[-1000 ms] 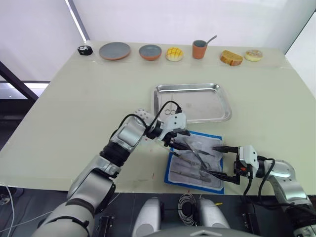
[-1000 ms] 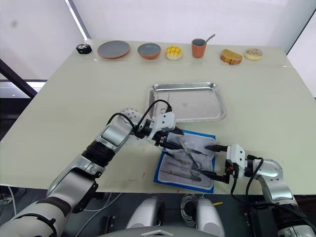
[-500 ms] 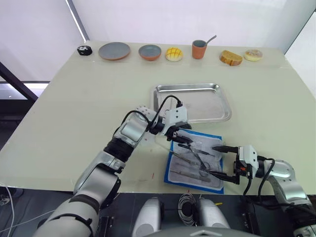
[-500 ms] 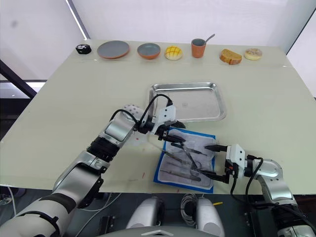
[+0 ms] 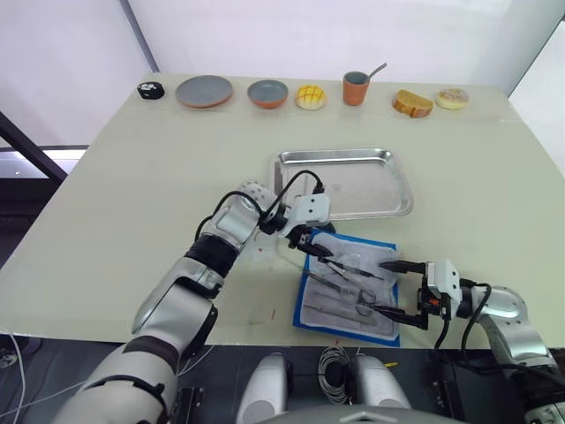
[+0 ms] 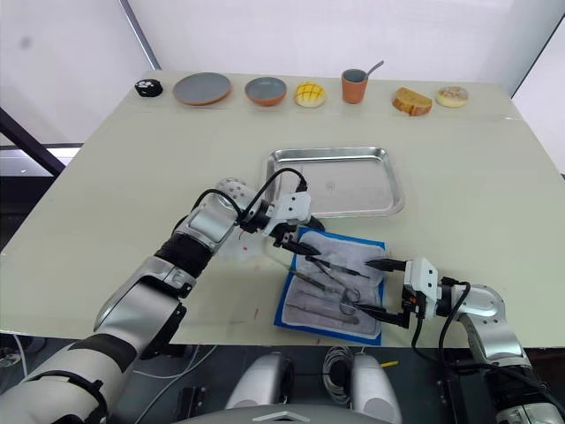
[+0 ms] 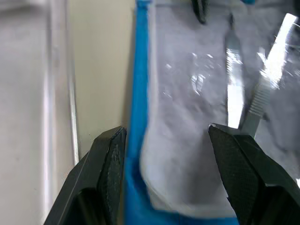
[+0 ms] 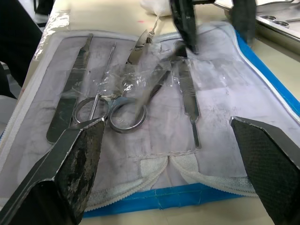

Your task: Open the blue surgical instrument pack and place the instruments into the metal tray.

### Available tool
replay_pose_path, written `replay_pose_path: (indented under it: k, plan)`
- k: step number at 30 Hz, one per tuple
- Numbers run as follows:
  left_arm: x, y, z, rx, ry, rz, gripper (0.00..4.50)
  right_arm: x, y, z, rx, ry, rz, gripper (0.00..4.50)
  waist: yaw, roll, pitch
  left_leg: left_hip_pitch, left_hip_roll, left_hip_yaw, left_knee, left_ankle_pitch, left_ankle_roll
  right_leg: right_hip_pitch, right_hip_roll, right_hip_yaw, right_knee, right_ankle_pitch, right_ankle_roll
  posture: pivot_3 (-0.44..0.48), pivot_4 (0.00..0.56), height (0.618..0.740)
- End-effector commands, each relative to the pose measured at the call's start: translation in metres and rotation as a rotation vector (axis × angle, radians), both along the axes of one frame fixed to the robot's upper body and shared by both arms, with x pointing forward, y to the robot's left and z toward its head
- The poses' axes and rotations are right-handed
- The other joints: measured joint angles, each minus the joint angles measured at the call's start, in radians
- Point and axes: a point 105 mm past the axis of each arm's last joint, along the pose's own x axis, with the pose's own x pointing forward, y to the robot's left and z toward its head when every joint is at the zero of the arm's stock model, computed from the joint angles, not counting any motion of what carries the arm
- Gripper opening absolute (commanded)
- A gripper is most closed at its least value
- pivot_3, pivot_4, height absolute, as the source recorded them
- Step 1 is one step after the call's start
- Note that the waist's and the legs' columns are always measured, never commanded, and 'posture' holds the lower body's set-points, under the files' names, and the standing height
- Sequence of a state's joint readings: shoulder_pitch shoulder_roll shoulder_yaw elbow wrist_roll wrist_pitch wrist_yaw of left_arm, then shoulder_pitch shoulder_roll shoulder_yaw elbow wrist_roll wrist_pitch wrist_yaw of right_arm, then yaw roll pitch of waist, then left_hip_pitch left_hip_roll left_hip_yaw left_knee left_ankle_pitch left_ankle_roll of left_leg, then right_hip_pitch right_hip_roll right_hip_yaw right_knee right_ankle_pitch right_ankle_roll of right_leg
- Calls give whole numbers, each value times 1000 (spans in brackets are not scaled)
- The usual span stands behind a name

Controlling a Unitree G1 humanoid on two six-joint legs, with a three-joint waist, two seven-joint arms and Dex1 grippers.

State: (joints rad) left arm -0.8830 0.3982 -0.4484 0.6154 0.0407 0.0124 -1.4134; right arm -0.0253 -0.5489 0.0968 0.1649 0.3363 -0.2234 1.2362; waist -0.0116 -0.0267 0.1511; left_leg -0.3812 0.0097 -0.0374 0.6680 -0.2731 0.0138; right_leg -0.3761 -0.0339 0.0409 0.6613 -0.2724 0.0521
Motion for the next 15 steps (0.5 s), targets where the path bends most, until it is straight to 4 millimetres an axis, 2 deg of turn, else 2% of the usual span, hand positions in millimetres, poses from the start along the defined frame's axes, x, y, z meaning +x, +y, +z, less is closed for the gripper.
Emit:
replay_pose_path:
  k: [1,5,11,15]
  plan:
    - [-5,-5,8,13,-8,-94,2970,-17,0,-35,-48,161,-2,4500,0,0,0,0,0,0,0,0,0,0,0,0,0,0,0,0,150,740]
    - [-10,-11,15,-14,11,-129,2970,-18,0,-36,-47,162,-7,4500,0,0,0,0,0,0,0,0,0,0,0,0,0,0,0,0,150,740]
    - [-20,-15,6,-9,-6,-161,2970,-19,0,-37,-48,164,-14,4500,0,0,0,0,0,0,0,0,0,0,0,0,0,0,0,0,150,740]
    - [-21,-20,12,-56,-20,-135,2970,-19,0,-37,-51,164,-16,4500,0,0,0,0,0,0,0,0,0,0,0,0,0,0,0,0,150,740]
